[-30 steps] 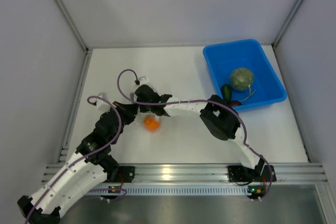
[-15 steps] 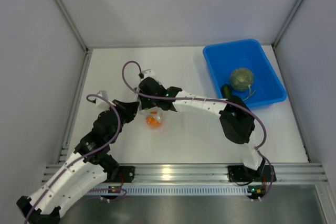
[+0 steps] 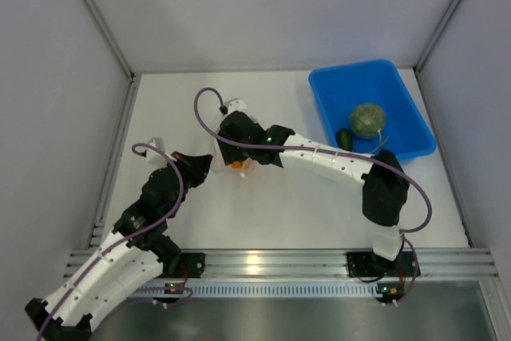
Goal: Open the zip-top bag and remove the fake food
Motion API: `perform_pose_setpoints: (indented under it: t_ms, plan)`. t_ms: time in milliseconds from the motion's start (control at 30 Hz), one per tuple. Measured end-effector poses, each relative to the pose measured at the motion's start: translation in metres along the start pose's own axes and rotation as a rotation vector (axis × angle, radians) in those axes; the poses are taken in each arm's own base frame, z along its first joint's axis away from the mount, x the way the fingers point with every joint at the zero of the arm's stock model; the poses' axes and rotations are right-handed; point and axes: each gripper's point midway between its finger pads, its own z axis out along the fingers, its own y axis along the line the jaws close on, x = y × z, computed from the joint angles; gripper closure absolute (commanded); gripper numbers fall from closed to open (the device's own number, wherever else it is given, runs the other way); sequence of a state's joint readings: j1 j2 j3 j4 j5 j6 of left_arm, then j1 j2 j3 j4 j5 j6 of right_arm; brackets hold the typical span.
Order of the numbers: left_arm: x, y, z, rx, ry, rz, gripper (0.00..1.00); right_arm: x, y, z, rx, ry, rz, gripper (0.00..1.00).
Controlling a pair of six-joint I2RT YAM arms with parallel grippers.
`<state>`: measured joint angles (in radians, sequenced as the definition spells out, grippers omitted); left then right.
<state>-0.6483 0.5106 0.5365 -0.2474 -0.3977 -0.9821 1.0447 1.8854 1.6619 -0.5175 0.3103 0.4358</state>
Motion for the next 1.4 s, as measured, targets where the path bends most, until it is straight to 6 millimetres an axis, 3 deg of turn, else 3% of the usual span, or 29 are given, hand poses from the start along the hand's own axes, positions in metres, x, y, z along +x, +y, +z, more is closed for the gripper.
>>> perform_pose_setpoints:
  t_ms: [267,433,567,767,1167,1300,1400]
  plan:
    - [-0.009,-0.009,-0.002,0.011,-0.016,0.001,1.00,0.026,-0.010,-0.003,0.040,0.081,-0.062,0.53]
    - [-0.011,-0.014,0.001,0.004,-0.015,0.008,1.00,0.053,0.000,-0.007,0.019,0.128,-0.125,0.53]
    - [-0.004,-0.012,0.006,-0.006,0.012,0.017,1.00,0.058,0.015,-0.023,-0.023,0.112,-0.164,0.53]
    - [0.010,-0.026,0.005,0.075,0.078,0.001,1.00,0.031,0.027,-0.049,-0.076,0.015,-0.147,0.54]
    - [0.019,-0.033,0.005,0.135,0.110,-0.009,1.00,0.003,0.020,-0.077,-0.080,-0.065,-0.113,0.57]
    - [0.017,-0.033,0.008,0.131,0.096,-0.015,1.00,-0.016,0.014,-0.099,-0.088,-0.113,-0.087,0.57]
    - [0.024,-0.025,0.013,0.103,0.112,-0.007,1.00,-0.039,0.013,-0.127,-0.116,-0.185,-0.056,0.57]
